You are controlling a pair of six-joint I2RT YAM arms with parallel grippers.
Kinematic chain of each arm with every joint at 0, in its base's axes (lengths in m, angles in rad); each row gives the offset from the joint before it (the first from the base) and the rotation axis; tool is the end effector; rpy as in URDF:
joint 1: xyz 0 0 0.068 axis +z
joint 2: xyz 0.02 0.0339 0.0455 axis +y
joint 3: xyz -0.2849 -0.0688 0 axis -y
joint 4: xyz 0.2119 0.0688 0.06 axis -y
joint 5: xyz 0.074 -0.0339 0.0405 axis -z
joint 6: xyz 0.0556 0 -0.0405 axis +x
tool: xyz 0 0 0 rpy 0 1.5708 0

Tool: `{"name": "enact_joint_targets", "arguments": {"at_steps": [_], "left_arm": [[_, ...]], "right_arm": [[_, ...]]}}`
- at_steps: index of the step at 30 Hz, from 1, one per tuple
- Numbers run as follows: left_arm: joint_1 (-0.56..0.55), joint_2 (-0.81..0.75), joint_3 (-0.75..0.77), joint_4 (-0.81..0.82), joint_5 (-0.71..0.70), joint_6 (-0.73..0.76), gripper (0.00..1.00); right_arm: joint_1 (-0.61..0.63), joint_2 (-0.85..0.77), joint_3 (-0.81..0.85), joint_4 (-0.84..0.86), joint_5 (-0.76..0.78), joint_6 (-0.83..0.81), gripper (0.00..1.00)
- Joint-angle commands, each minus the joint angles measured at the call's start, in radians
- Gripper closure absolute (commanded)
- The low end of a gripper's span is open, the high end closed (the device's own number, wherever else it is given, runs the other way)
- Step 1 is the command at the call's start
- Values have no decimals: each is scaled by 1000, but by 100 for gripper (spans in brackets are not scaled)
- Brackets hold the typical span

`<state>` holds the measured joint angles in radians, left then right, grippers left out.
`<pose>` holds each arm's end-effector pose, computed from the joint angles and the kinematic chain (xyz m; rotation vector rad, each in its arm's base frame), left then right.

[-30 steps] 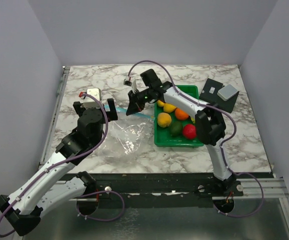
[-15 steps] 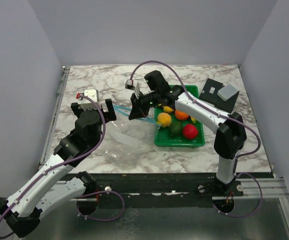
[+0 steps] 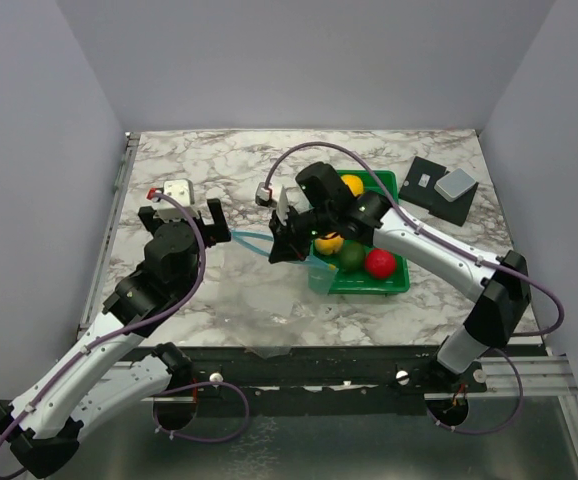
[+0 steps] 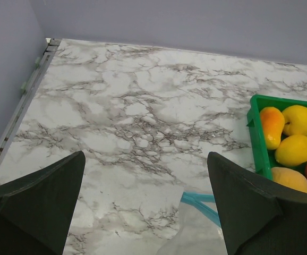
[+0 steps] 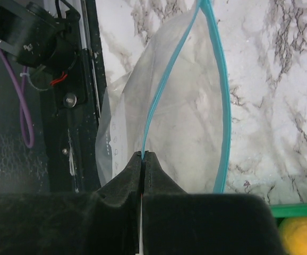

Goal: Place the food in the zip-top bag and seal the zipper
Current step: Pick up the zipper food storage bag at the center of the board, then open the zipper of the food storage bag.

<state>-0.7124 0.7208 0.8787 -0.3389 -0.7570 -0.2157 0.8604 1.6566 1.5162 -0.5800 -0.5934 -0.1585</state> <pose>0.1145 -0.0485 0.3735 -0.1220 1.6977 -0.0282 0.2066 0.2878 0.3479 -1.4223 1.8825 1.0348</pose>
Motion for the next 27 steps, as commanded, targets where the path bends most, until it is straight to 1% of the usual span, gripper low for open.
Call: {"name": "enact_joint_targets", "arguments": {"at_steps": [1, 4, 9, 13, 18, 22, 24, 27], "left_arm": [[4, 0, 20, -5, 81, 6, 1], [5, 9, 51, -39, 138, -5, 1], [5, 24, 93, -120, 226, -25, 1], [5, 42, 123, -181, 330, -32, 1], [5, 88, 196, -264, 460, -14, 1], [5, 125, 260, -319, 600, 15, 1], [6, 137, 284, -341, 670, 31, 1], [5, 144, 310, -368, 721, 46, 1]], "right_arm": [[22, -76, -48, -82, 59, -28, 99], [34, -133, -93, -104, 63, -53, 99], [60, -256, -183, -81, 57, -99, 99], [82, -312, -217, -101, 50, -129, 99], [125, -345, -198, -179, 69, -184, 99], [159, -362, -158, -247, 56, -236, 99], [182, -367, -128, -288, 53, -269, 99], [206, -366, -60, -359, 32, -307, 99]]}}
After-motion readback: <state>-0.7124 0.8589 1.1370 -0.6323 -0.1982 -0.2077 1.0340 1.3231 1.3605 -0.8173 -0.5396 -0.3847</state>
